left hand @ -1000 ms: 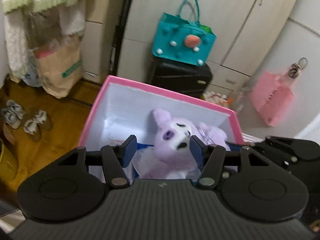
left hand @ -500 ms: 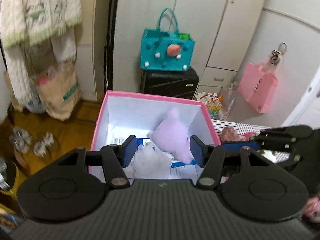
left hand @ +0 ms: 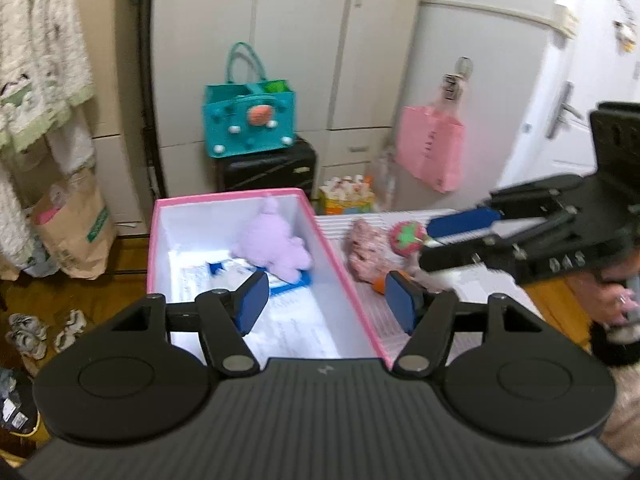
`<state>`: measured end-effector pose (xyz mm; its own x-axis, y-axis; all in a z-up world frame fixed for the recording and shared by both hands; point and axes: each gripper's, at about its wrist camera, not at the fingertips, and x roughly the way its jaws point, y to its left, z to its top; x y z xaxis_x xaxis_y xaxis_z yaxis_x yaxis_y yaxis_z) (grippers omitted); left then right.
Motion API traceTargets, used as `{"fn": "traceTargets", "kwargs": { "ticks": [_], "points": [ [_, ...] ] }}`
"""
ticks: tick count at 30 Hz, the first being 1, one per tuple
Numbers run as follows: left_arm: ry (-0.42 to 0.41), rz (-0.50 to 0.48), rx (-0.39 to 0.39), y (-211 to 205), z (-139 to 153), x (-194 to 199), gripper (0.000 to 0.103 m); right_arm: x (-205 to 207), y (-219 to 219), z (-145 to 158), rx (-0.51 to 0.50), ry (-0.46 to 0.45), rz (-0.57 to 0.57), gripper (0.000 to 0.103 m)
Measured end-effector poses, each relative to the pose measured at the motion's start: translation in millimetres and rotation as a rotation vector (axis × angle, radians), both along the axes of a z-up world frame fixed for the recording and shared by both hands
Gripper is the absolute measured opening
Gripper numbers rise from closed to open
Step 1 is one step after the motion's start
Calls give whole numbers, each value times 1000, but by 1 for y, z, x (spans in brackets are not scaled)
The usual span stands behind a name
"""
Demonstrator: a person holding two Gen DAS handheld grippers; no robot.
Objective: Organize soft objects
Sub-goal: 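Move both grippers out of the box to the white fluffy cat plush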
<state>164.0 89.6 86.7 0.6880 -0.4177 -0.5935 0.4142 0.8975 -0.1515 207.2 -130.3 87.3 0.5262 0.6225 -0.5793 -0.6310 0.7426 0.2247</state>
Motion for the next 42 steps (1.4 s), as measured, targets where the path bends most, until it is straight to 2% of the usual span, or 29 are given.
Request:
{"fn": "traceTargets", "kwargs": {
  "ticks": [4,15,19,23,29,36,42],
  "points": [
    [5,-58,2,-8,2,-20,65,-20,-12,6,-16,-34,-14,48],
    [38,-173,102,-38,-13,-60,66,-68,-42,3,-43,-51,-24,51],
    [24,-172,132,-42,-19,-73,66,-87,-55,-13,-65,-63,-49,52],
    [50,-188,136,-50,-31,-80,66,-103,-67,-26,-56,-60,-51,52],
    [108,-230,198,-76,-54,-82,66,-119,-86,-47,-31,-46,-96,56],
    [93,-252,150,-98,-78,-81,66,-122,-115,-75,70,-31,-181,57],
    [63,-233,115,-117,-99,-67,66,-108,-130,-98,80,-21,-212,59]
  ]
}}
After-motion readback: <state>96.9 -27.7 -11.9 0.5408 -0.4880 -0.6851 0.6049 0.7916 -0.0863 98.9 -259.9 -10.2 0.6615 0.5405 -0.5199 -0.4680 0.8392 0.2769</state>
